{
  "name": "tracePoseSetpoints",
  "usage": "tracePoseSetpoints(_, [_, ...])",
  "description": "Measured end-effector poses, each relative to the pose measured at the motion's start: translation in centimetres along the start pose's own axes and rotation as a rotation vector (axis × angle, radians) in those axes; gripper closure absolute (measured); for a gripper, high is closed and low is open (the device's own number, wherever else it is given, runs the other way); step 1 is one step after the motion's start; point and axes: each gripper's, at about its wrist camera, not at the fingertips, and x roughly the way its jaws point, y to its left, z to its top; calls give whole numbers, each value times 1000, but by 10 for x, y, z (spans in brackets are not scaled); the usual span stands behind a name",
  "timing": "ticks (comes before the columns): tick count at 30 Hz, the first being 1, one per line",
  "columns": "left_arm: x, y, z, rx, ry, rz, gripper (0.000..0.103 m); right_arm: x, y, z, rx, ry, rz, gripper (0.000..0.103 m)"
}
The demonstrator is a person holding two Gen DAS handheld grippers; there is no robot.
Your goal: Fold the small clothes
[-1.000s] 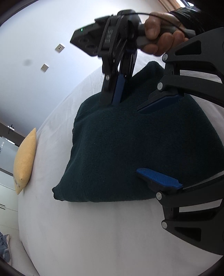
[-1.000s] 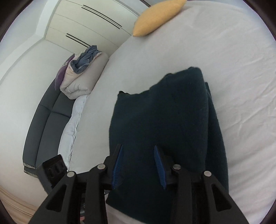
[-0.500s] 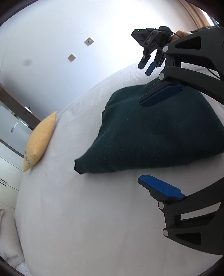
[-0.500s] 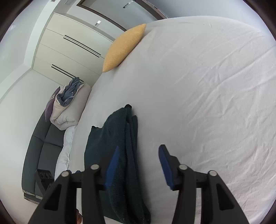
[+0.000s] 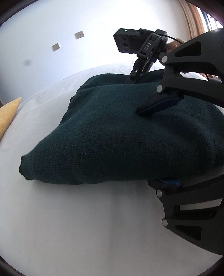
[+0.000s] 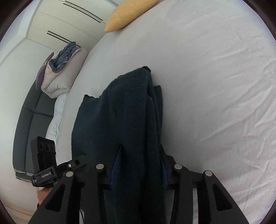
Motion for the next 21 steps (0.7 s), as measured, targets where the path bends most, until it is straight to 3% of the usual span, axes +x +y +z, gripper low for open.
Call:
tracePoseSetpoints(5, [-14,-18,-8,68,-15,68,64,-9,40,-12,-141,-51,-177,76])
tracePoseSetpoints(10, [-40,-44,-25,170,-59,168,66,-21,94,-31,-272,-108,-278,79])
tracePoseSetpoints(16, [-98,-43,-48,210,-145,232,66,-31,141,-56,-316,-152,-238,79])
tracePoseSetpoints(21, [-144,-29,-66,225,-193,292,66,-13,188,-72,-352,-135,-210,79])
